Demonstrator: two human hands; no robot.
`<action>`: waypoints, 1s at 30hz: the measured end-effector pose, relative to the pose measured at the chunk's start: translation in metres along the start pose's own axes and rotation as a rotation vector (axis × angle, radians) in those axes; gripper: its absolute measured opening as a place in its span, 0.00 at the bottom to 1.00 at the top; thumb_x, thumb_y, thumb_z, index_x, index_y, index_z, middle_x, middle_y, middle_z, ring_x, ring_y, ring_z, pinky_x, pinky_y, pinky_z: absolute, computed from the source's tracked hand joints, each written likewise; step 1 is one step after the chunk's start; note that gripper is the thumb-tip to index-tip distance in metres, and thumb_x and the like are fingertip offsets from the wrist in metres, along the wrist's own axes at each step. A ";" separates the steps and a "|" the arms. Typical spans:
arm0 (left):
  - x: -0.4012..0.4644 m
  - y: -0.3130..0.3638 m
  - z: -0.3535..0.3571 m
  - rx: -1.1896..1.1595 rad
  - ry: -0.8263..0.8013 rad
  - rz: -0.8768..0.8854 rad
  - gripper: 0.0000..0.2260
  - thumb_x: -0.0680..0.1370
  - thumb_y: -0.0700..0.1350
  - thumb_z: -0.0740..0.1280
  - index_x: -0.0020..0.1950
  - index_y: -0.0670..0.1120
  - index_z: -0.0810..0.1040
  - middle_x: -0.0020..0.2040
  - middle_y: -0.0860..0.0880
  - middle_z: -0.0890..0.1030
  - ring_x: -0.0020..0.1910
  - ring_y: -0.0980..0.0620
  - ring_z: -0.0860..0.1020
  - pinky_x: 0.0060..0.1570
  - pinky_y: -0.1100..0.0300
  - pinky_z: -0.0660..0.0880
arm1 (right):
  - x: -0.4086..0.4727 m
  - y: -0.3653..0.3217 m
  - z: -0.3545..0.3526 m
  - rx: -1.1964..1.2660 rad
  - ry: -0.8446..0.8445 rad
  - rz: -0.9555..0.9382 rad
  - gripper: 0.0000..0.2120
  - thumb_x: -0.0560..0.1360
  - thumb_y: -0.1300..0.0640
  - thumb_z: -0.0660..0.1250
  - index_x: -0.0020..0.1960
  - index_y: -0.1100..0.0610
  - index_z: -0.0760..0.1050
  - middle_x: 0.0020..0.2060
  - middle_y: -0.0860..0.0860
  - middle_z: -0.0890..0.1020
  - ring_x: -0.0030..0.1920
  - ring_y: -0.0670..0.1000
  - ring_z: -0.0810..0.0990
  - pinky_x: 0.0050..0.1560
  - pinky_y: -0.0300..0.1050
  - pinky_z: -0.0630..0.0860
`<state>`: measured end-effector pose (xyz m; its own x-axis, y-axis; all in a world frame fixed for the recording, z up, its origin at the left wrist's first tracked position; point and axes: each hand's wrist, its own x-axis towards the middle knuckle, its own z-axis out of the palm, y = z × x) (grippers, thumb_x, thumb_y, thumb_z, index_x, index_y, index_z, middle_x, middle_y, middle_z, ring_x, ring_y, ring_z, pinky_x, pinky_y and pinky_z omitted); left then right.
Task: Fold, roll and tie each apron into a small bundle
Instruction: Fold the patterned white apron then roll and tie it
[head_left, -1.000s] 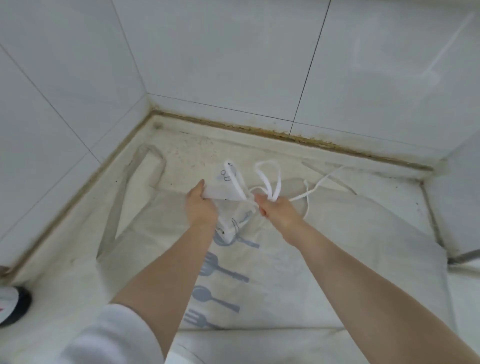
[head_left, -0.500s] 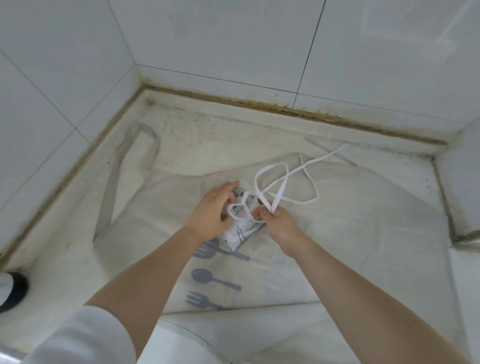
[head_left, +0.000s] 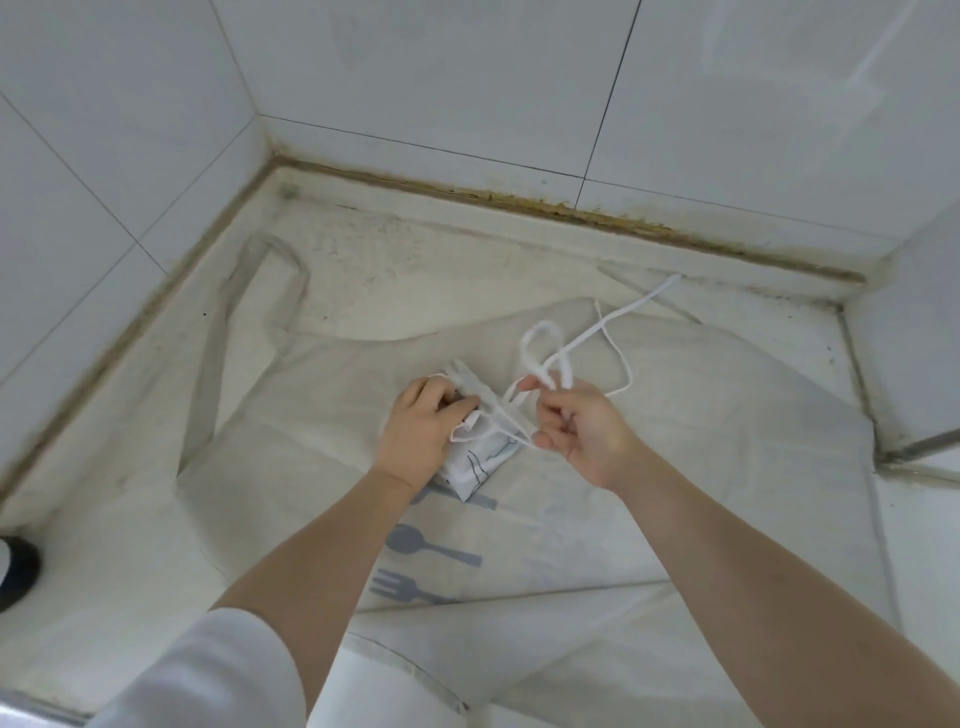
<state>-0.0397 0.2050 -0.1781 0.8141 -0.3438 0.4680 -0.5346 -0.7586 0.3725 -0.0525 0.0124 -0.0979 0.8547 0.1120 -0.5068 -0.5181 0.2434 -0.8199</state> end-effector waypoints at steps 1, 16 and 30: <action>-0.003 0.001 0.000 0.008 -0.034 0.002 0.16 0.70 0.42 0.58 0.48 0.44 0.84 0.54 0.51 0.70 0.52 0.47 0.68 0.51 0.55 0.76 | 0.000 0.005 0.001 -0.183 -0.008 0.017 0.08 0.74 0.69 0.57 0.46 0.59 0.73 0.26 0.52 0.67 0.20 0.45 0.61 0.26 0.38 0.64; -0.006 0.033 -0.035 0.319 -0.838 -0.002 0.45 0.69 0.63 0.65 0.77 0.50 0.45 0.77 0.47 0.42 0.75 0.43 0.37 0.74 0.48 0.39 | 0.002 0.040 0.005 -1.538 -0.111 -0.249 0.27 0.74 0.57 0.69 0.69 0.57 0.62 0.63 0.57 0.71 0.60 0.60 0.74 0.55 0.50 0.72; 0.017 0.071 -0.019 0.409 -0.838 -0.422 0.48 0.71 0.59 0.70 0.76 0.45 0.41 0.75 0.37 0.39 0.74 0.35 0.47 0.71 0.44 0.56 | -0.023 0.005 -0.003 -0.721 0.024 -0.011 0.16 0.80 0.56 0.59 0.35 0.58 0.74 0.39 0.55 0.78 0.21 0.43 0.69 0.44 0.49 0.75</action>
<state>-0.0678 0.1560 -0.1280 0.8989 -0.1625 -0.4068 -0.1772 -0.9842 0.0016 -0.0752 0.0077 -0.0914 0.8633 0.0897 -0.4967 -0.4088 -0.4529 -0.7923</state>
